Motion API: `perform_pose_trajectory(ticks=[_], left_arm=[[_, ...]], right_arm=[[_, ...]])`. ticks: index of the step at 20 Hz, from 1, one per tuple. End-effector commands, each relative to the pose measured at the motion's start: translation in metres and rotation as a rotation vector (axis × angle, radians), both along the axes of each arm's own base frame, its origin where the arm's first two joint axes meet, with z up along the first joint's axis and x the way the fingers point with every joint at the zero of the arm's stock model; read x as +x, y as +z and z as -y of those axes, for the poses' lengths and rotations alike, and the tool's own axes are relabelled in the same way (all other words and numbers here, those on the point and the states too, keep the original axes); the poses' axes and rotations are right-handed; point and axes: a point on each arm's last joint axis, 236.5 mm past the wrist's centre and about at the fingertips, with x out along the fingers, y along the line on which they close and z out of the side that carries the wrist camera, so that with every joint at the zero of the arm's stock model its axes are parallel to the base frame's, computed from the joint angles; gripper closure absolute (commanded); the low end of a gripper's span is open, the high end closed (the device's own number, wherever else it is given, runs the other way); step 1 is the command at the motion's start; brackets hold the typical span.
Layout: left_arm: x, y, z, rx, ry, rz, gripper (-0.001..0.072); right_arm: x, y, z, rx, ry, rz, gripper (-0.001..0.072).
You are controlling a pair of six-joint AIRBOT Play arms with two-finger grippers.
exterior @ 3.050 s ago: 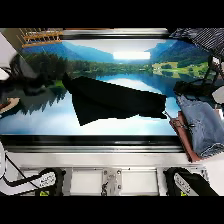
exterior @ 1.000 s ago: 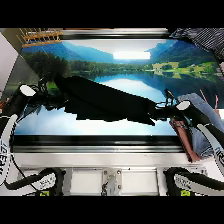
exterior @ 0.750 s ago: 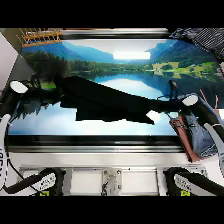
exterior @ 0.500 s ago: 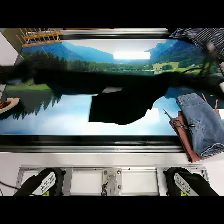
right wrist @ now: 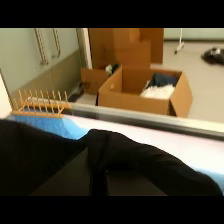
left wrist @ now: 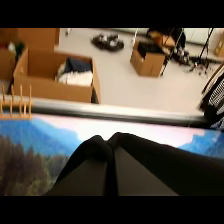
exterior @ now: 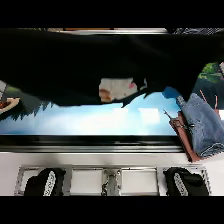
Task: Fold the clothes and pants, and hang the long-sleeved shirts on hangers.
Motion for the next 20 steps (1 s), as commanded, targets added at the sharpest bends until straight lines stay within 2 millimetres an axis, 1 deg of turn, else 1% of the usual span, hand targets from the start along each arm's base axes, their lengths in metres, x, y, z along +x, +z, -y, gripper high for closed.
perform_pose_trajectory(ticks=[1,2,3,4,5,6,7,8,9,10,11,12,14,15,16,17,18,19,20], left_arm=[[-0.042,0.025,0.012,0.016,0.009,0.107,0.0701],[-0.043,0.025,0.013,0.007,0.009,0.106,0.0702],[-0.039,0.021,0.012,0.002,0.007,0.088,0.0701],[-0.030,0.013,0.009,-0.008,0.003,0.061,0.0701],[-0.014,-0.002,0.004,-0.025,0.004,0.013,0.0701],[0.006,-0.023,-0.003,-0.057,0.007,-0.051,0.0701],[0.029,-0.050,-0.011,-0.095,0.009,-0.132,0.0701],[0.052,-0.080,-0.017,-0.134,0.007,-0.215,0.0701],[0.078,-0.115,-0.025,-0.171,0.007,-0.309,0.0701],[0.102,-0.147,-0.029,-0.200,0.000,-0.389,0.0701],[0.128,-0.181,-0.031,-0.225,-0.008,-0.464,0.0701],[0.151,-0.210,-0.030,-0.227,-0.020,-0.516,0.0701],[0.198,-0.264,-0.024,-0.228,-0.039,-0.590,0.0701],[0.217,-0.282,-0.022,-0.235,-0.040,-0.610,0.0701],[0.240,-0.303,-0.018,-0.242,-0.040,-0.631,0.0701],[0.257,-0.318,-0.015,-0.245,-0.046,-0.651,0.0701],[0.271,-0.331,-0.011,-0.245,-0.055,-0.678,0.0701],[0.285,-0.342,-0.006,-0.244,-0.069,-0.698,0.0701],[0.296,-0.348,-0.003,-0.245,-0.077,-0.713,0.0699]], right_arm=[[-0.035,0.020,-0.001,0.008,-0.016,0.076,0.0698],[-0.034,0.018,0.002,0.029,-0.027,0.059,0.0698],[-0.030,0.014,0.006,0.046,-0.041,0.033,0.0698],[-0.024,0.007,0.009,0.049,-0.053,0.001,0.0698],[-0.013,-0.004,0.011,0.055,-0.058,-0.054,0.0698],[0.001,-0.018,0.011,0.056,-0.053,-0.116,0.0698],[0.018,-0.037,0.011,0.050,-0.042,-0.193,0.0698],[0.038,-0.059,0.011,0.044,-0.030,-0.278,0.0698],[0.058,-0.083,0.011,0.041,-0.019,-0.365,0.0698],[0.080,-0.109,0.013,0.041,-0.010,-0.454,0.0698],[0.105,-0.138,0.015,0.045,-0.003,-0.549,0.0698],[0.127,-0.167,0.017,0.054,0.000,-0.631,0.0698],[0.175,-0.232,0.028,0.051,-0.023,-0.772,0.0698],[0.196,-0.261,0.032,0.028,-0.033,-0.808,0.0698],[0.213,-0.287,0.035,0.028,-0.040,-0.845,0.0698],[0.229,-0.311,0.037,0.040,-0.053,-0.876,0.0697],[0.241,-0.328,0.041,0.048,-0.070,-0.888,0.0696],[0.252,-0.341,0.045,0.060,-0.089,-0.891,0.0687],[0.262,-0.348,0.049,0.068,-0.110,-0.881,0.0632]])
